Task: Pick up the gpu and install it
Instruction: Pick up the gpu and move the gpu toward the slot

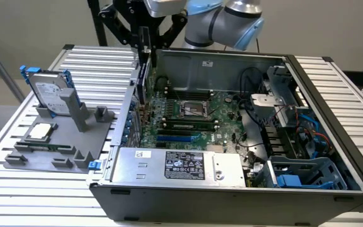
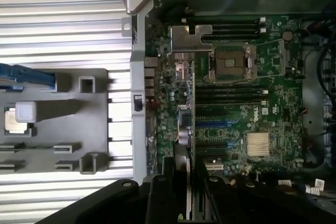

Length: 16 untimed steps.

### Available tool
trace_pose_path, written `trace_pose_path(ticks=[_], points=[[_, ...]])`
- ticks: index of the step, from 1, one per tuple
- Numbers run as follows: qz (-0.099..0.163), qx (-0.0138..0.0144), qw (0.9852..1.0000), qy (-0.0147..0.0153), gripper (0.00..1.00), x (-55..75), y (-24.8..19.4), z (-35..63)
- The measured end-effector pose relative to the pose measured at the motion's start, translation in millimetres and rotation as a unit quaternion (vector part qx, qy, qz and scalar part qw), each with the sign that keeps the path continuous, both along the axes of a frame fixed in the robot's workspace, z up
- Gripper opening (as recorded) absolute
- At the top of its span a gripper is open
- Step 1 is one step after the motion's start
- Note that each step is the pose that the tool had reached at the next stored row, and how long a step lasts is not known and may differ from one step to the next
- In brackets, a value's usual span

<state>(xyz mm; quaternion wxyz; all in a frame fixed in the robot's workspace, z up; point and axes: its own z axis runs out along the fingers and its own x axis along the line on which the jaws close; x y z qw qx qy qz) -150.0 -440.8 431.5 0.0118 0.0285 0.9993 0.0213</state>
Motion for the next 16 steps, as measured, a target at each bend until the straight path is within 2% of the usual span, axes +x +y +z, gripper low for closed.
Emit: trace_pose_path(ticks=[8,12,16], points=[[0.000,-0.0035,1.0000,0.0000,0.00,36.4,0.0,-11.4],[0.000,-0.0067,1.0000,0.0000,0.00,54.6,0.0,-18.4],[0.003,-0.0115,0.9999,0.0000,0.00,69.2,0.0,-25.7]])
